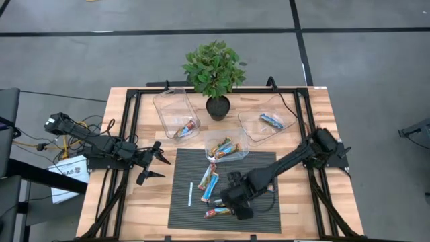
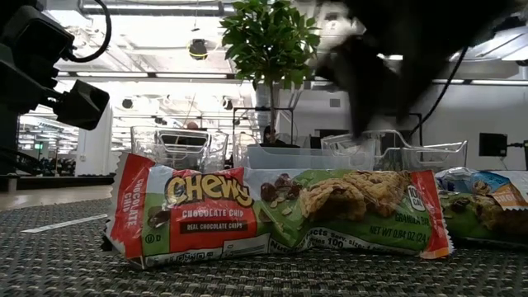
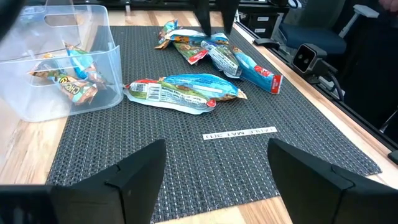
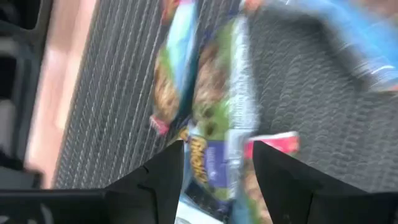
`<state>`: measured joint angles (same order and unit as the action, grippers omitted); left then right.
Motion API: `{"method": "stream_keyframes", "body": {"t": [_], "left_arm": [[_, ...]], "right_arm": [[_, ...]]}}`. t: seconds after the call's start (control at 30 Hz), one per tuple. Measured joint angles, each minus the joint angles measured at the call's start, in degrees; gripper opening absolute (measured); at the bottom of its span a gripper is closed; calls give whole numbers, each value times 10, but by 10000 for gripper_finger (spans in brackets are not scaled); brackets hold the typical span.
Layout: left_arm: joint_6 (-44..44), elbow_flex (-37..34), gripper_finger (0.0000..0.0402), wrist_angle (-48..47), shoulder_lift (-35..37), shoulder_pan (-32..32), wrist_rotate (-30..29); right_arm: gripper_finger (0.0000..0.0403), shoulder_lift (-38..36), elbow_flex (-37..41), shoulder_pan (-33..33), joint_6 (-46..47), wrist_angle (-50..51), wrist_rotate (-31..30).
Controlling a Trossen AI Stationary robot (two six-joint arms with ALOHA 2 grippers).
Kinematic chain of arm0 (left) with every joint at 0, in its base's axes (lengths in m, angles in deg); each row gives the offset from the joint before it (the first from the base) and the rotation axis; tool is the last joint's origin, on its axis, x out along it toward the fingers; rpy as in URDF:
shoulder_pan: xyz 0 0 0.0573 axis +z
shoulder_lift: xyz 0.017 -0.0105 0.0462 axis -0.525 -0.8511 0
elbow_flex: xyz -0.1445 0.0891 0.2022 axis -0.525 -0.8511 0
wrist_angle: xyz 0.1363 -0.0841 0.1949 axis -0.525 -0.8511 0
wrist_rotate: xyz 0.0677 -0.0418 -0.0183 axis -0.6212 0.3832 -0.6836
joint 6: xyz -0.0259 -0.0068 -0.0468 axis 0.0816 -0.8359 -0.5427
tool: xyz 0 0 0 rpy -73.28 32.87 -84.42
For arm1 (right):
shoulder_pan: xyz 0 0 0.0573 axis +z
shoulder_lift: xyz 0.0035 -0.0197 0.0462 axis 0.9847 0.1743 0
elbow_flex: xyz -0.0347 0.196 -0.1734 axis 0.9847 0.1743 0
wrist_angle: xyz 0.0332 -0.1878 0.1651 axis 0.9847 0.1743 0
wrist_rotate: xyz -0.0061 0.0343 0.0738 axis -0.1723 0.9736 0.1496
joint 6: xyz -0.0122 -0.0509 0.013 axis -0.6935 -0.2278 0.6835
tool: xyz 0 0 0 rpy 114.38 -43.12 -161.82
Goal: Pick and place Granola Bars by type
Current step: Put the violet granola bar into the right transparent bin
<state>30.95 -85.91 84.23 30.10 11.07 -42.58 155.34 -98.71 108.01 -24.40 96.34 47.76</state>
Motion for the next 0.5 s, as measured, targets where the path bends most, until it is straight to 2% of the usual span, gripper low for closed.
{"method": "stream_keyframes", "body": {"t": [0.17,0.37,0.5], "left_arm": [[0,0,274,0,0,0,0],[0,0,274,0,0,0,0],[0,0,274,0,0,0,0]], "right_arm": [[182,36,-4,23,-18,-5,-8],[182,46,-4,27,-18,-3,-85],[182,46,-11,22,-18,-1,-100]]}}
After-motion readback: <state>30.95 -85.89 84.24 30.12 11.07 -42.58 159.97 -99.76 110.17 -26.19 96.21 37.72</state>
